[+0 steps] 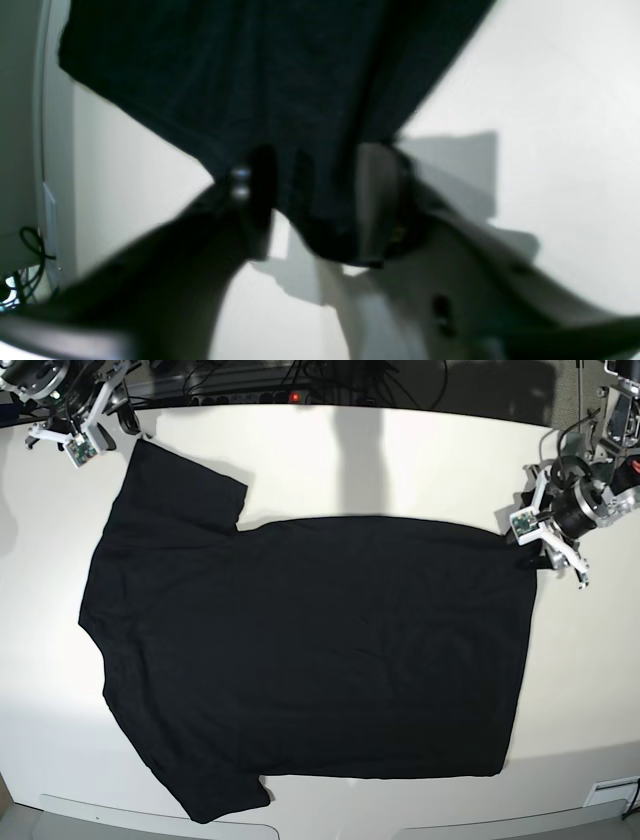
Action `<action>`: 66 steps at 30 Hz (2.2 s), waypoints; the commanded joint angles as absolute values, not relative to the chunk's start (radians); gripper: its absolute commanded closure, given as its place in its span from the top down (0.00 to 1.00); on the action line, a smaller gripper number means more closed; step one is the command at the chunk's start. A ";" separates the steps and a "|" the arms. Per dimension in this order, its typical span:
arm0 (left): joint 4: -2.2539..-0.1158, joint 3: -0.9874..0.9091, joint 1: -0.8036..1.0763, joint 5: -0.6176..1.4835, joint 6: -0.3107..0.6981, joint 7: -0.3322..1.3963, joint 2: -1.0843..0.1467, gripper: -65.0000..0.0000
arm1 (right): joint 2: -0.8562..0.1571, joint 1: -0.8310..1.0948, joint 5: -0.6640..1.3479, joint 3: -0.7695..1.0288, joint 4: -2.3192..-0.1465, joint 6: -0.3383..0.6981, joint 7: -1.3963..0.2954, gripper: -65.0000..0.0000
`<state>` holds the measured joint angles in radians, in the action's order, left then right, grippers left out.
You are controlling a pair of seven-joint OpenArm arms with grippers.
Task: Fold the T-shirt properly
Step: 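Grasp the shirt's shoulder and sleeve corners with both grippers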
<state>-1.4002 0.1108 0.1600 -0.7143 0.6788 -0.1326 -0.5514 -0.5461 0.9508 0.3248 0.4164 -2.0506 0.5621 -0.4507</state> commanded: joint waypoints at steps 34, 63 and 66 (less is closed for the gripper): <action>-1.396 0.218 0.166 -0.487 0.681 0.129 -0.562 0.00 | -0.876 0.819 -0.187 0.311 -1.888 0.501 -0.268 0.50; -1.397 0.218 0.165 -0.459 0.680 0.186 -0.540 0.00 | -0.928 0.461 -0.442 -0.137 -1.613 0.492 -0.211 0.57; -1.396 0.218 0.165 -0.459 0.676 0.187 -0.540 0.00 | -0.928 0.460 -0.443 -0.178 -1.613 0.492 -0.202 0.57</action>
